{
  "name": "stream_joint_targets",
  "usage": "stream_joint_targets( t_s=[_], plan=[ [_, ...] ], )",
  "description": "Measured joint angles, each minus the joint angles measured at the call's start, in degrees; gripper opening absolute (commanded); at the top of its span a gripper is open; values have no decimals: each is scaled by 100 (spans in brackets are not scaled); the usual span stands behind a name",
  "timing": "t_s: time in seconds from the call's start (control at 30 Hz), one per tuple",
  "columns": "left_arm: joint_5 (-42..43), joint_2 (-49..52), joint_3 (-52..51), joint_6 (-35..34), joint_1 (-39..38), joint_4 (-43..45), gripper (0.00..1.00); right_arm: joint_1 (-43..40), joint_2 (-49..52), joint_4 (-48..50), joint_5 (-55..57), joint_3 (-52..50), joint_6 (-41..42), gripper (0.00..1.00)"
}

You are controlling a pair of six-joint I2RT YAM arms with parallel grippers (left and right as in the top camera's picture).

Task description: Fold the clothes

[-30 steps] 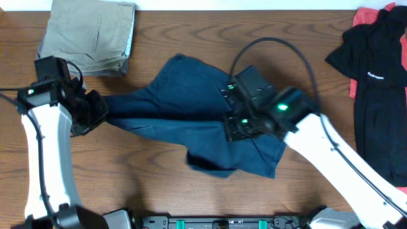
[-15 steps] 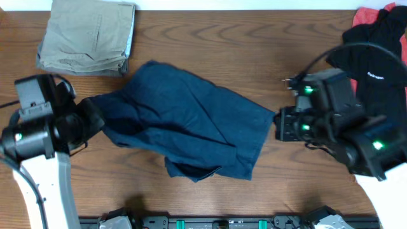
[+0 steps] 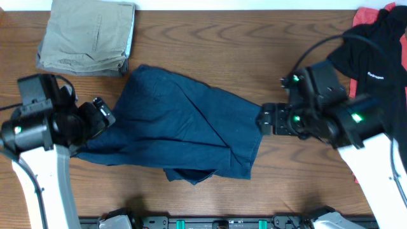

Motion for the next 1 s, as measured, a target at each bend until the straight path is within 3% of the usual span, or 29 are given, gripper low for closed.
stream_joint_targets(
  t_s=[0.33, 0.73, 1.0],
  plan=[
    [2, 1510, 9, 247, 0, 616, 96, 111, 1084, 317, -2, -17, -2, 99],
    [157, 3147, 9, 761, -85, 2566, 95, 111, 1770, 686, -9, -17, 0, 99],
    [179, 3764, 9, 1397, -702, 3600, 95, 111, 2256, 782, -4, -20, -2, 99]
  ],
)
